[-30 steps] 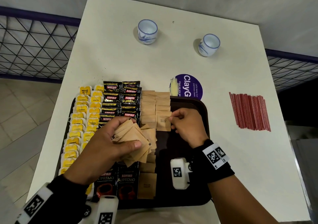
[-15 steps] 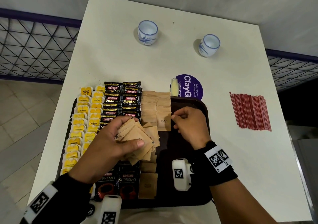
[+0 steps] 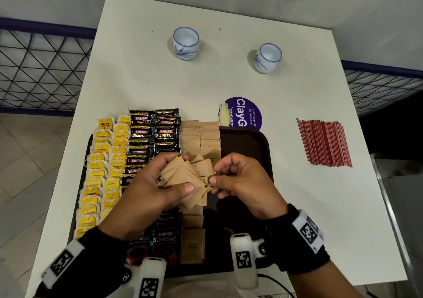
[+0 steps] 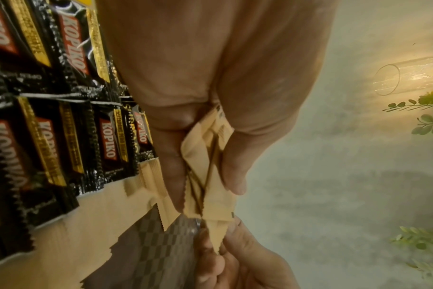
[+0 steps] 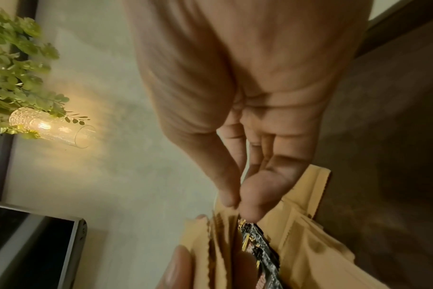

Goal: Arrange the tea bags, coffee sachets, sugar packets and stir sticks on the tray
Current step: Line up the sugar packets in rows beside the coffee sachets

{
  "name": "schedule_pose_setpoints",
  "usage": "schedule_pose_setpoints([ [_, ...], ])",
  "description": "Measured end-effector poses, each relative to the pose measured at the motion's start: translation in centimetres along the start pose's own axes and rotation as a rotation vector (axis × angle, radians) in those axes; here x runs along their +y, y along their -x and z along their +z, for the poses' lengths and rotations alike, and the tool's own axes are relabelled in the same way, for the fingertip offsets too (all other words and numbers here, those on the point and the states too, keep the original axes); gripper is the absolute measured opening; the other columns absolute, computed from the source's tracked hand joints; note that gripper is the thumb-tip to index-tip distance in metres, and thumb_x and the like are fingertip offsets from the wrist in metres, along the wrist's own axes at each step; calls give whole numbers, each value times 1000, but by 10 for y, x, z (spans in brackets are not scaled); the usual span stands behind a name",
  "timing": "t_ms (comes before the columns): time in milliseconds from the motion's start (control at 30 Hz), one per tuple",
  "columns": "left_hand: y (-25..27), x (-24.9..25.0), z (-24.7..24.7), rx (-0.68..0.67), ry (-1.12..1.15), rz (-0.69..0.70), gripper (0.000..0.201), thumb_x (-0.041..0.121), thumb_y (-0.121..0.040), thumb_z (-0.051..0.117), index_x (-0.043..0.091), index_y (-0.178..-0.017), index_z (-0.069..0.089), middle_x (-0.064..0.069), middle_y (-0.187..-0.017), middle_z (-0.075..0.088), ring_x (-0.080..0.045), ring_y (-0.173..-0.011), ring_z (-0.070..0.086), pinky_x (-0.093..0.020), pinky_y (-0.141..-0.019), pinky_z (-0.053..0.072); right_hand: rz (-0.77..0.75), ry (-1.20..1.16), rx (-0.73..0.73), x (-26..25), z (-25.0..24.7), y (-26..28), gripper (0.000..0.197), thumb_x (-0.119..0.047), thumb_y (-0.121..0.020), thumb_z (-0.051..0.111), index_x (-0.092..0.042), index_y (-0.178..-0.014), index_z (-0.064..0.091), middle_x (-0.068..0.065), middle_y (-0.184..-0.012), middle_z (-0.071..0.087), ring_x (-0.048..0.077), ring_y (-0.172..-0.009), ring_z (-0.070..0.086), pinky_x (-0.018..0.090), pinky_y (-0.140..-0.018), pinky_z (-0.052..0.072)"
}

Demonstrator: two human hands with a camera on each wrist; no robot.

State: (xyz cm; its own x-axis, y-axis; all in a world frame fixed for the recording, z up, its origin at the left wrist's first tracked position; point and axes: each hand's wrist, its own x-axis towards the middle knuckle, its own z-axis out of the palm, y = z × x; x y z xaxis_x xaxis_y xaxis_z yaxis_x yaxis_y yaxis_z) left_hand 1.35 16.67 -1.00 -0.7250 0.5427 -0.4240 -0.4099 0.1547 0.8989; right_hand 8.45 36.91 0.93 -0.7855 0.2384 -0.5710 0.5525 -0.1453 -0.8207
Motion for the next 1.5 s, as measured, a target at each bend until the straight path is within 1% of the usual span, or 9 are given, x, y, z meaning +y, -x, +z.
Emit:
schedule_pose_setpoints([
  [300, -4, -1, 1, 10, 38, 3, 54, 10, -69, 81, 27, -118, 67, 4, -106, 75, -13, -96, 73, -24, -71, 59, 7, -57, 73, -3, -5, 0, 13, 7, -90, 65, 1, -101, 67, 17, -91, 75, 24, -74, 74, 28, -63, 60],
  [500, -3, -1, -10, 40, 62, -18, 51, 0, -76, 77, 26, -119, 66, -2, -107, 75, -21, -97, 74, -31, -69, 61, -76, -38, 188, -9, -23, -10, 11, 5, -92, 62, 0, -95, 70, 15, -89, 76, 20, -70, 69, 28, -56, 51],
  [700, 1, 2, -25, 66, 25, 7, 51, 2, -79, 77, 28, -121, 65, -2, -107, 76, -21, -93, 75, -24, -62, 58, -163, 200, 263, -19, -45, -21, 9, 4, -87, 69, -4, -90, 69, 8, -75, 74, 18, -62, 67, 24, -52, 51],
  [833, 2, 6, -29, 82, 20, 19, 49, 0, -79, 77, 26, -119, 66, -1, -104, 76, -15, -85, 74, -20, -58, 55, -117, 427, 195, -19, -50, -35, 17, 4, -88, 66, -13, -91, 71, 5, -78, 73, 8, -62, 65, 19, -56, 50],
  [900, 2, 8, -29, 77, 24, 21, 50, 0, -78, 77, 27, -119, 65, -1, -104, 76, -15, -86, 74, -21, -59, 56, -108, 572, 154, -15, -48, -42, 19, 0, -88, 68, -18, -93, 72, -2, -79, 73, 0, -64, 64, 16, -62, 49],
  [1000, 2, 8, -28, 73, 32, 22, 50, 3, -77, 77, 28, -118, 65, 0, -105, 76, -17, -90, 75, -22, -60, 57, -85, 693, 124, -11, -42, -50, 17, -7, -88, 70, -24, -89, 74, -6, -83, 73, 2, -75, 66, 17, -73, 50],
  [1167, 3, 8, -30, 58, 1, 18, 58, 14, -67, 90, 32, -117, 66, -1, -110, 75, -20, -98, 73, -28, -67, 59, -87, 769, 119, -10, -28, -55, 13, -10, -89, 71, -21, -90, 77, -10, -86, 71, 0, -80, 64, 4, -69, 43],
  [1333, 4, 9, -28, 70, -7, 17, 54, 18, -69, 80, 32, -118, 66, 2, -111, 74, -18, -101, 73, -37, -76, 60, -104, 766, 114, -11, -19, -58, 10, -16, -86, 74, -19, -96, 78, -14, -87, 67, -7, -81, 60, 3, -73, 40],
  [1500, 4, 9, -27, 70, -16, 17, 53, 18, -68, 80, 33, -118, 66, 3, -111, 75, -17, -100, 73, -37, -77, 61, -131, 784, 158, -10, -12, -57, 6, -18, -85, 76, -19, -91, 75, -11, -83, 68, -4, -74, 59, 5, -66, 40],
])
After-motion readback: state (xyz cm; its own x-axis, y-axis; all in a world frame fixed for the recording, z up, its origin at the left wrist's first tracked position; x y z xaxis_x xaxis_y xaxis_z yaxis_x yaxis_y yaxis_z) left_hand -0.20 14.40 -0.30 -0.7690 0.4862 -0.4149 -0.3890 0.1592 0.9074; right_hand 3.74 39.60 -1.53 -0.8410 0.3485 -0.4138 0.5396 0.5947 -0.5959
